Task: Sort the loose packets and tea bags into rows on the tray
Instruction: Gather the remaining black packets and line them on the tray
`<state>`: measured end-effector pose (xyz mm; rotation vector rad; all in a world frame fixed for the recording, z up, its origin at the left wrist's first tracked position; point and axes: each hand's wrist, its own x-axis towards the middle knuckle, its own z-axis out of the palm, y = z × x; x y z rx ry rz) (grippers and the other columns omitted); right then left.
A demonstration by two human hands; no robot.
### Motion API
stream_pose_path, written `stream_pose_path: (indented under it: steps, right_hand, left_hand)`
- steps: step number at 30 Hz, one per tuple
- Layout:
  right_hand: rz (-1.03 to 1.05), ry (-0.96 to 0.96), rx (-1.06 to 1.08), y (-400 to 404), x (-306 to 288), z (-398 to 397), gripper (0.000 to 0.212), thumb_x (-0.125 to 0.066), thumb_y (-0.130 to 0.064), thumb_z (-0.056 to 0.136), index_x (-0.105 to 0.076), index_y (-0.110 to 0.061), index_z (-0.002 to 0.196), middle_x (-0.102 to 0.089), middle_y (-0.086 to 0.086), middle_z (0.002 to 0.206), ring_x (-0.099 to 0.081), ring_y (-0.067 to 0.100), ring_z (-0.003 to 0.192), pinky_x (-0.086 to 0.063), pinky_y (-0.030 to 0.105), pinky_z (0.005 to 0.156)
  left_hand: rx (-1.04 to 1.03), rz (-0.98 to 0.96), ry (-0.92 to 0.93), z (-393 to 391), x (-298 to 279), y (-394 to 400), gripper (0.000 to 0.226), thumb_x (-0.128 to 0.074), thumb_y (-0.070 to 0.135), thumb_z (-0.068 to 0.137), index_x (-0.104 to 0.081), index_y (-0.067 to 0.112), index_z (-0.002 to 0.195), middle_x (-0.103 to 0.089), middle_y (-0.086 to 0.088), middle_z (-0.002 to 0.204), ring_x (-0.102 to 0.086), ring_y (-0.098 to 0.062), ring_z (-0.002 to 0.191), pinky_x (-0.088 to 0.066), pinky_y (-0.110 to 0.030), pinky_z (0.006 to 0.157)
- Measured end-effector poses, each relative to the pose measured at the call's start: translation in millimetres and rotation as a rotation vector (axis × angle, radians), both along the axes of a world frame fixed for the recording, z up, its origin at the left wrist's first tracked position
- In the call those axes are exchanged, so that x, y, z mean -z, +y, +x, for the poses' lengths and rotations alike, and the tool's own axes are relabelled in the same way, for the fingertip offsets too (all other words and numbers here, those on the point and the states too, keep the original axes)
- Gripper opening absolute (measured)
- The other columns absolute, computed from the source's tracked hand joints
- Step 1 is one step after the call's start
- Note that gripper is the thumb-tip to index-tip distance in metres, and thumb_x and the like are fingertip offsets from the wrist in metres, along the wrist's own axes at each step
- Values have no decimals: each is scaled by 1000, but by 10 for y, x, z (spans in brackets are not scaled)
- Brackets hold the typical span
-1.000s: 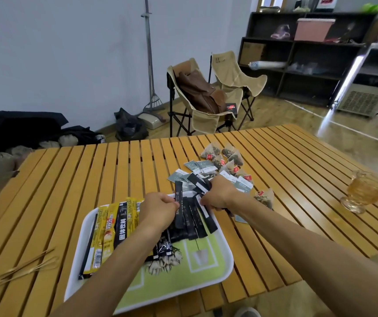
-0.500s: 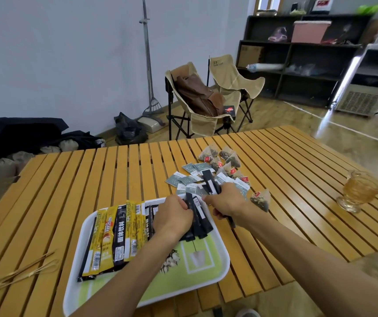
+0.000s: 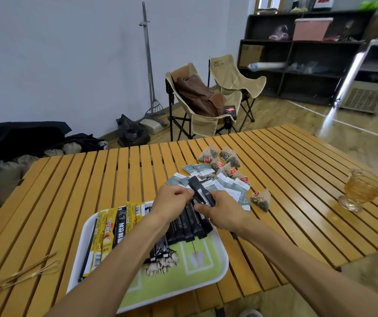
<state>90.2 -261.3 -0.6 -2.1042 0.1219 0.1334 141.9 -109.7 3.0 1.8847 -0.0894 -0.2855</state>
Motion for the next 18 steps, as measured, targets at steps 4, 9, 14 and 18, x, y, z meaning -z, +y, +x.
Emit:
stream_pose_path:
  steps: [4,9,14,18]
  right_hand:
    - [4,24,-31,1,-7,-39,19,-63,-27,99,-59,-16,85,-60,2,70,-53,10,51,-42,18,45]
    - [-6,39,73,-117,15,-30,22,-61,-30,100,-59,-17,82,-61,2,71,-51,6,47,-40,20,47]
    - [117,101,133,-148,56,-24,21,-59,-29,101,-58,-13,87,-58,6,67,-44,11,43,-37,24,41]
    - [156,120,157,-82,91,-12,18,-49,-29,106,-52,-14,96,-61,6,67,-44,10,40,-37,23,40]
  left_hand:
    - [-17,81,-9,70,7,133,17,-61,11,95,-75,21,93,-68,6,101,-60,-8,89,-46,-28,86]
    - [-96,323,-33,400,-124,561,16,-57,11,97,-73,12,94,-69,-1,102,-58,-11,83,-50,-28,73]
    - [106,551,10,443,41,503,17,-58,10,96,-73,14,88,-68,1,113,-63,-24,113,-46,-48,104]
    - [122,682,-121,482,186,470,21,-60,19,97,-68,25,78,-62,16,84,-62,-16,101,-45,-46,104]
